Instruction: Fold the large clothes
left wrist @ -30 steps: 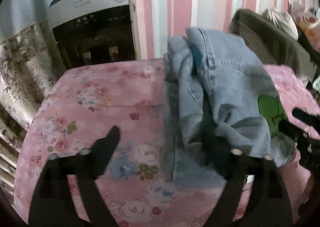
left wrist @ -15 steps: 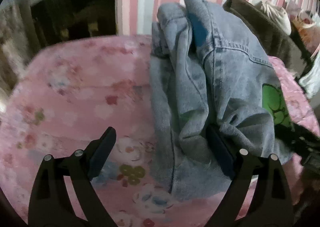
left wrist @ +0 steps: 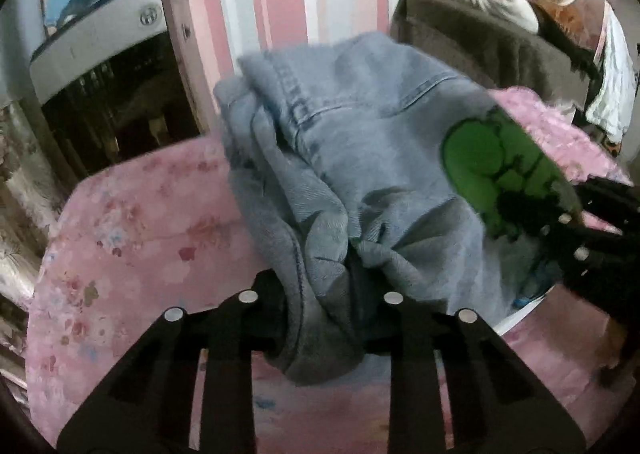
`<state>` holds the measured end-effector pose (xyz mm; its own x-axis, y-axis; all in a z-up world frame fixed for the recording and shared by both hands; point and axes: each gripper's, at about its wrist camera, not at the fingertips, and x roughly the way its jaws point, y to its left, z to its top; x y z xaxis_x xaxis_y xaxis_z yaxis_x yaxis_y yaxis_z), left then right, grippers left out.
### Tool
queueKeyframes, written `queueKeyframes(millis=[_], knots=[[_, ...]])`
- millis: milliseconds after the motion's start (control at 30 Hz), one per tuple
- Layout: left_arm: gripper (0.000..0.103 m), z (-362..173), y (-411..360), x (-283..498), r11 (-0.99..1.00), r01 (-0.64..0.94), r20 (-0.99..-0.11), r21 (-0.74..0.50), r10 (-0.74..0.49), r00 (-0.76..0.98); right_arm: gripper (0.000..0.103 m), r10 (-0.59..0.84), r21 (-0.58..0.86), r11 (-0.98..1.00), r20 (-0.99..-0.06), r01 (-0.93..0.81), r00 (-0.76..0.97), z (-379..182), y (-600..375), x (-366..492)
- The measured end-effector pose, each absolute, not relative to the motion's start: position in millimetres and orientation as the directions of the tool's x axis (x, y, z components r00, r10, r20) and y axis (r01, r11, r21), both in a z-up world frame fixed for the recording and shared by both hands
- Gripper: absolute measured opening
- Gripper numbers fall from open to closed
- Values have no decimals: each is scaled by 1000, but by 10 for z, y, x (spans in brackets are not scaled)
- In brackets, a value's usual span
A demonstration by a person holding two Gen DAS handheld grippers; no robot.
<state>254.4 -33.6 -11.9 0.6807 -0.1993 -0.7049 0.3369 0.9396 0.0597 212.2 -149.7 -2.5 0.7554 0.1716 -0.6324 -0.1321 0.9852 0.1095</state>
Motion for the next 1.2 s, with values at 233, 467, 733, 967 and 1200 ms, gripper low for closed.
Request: queueKeyframes(millis=[233, 467, 733, 967, 1200], knots=[[22, 96, -572, 1775, 931, 365, -664, 24, -258, 702, 31, 183, 62, 981, -587, -181, 789, 288, -1716, 1336], [25, -57, -763, 1068, 924, 381, -683, 40, -253, 685, 33, 199, 112, 979, -689, -170, 697, -4, -2021, 869], [81, -175, -604, 1076, 958, 277, -646, 77, -164, 745, 72, 166, 114, 986, -684, -120, 711, -161, -2154, 804], [100, -8, -359, 925, 978, 207, -606, 18, -154, 780, 96, 86, 98, 995, -576, -36, 813, -5, -2238, 422], [100, 178, -303, 607, 991, 116, -475, 66, -71, 877, 101, -12, 97, 993, -479, 66, 878, 197, -2200, 144]])
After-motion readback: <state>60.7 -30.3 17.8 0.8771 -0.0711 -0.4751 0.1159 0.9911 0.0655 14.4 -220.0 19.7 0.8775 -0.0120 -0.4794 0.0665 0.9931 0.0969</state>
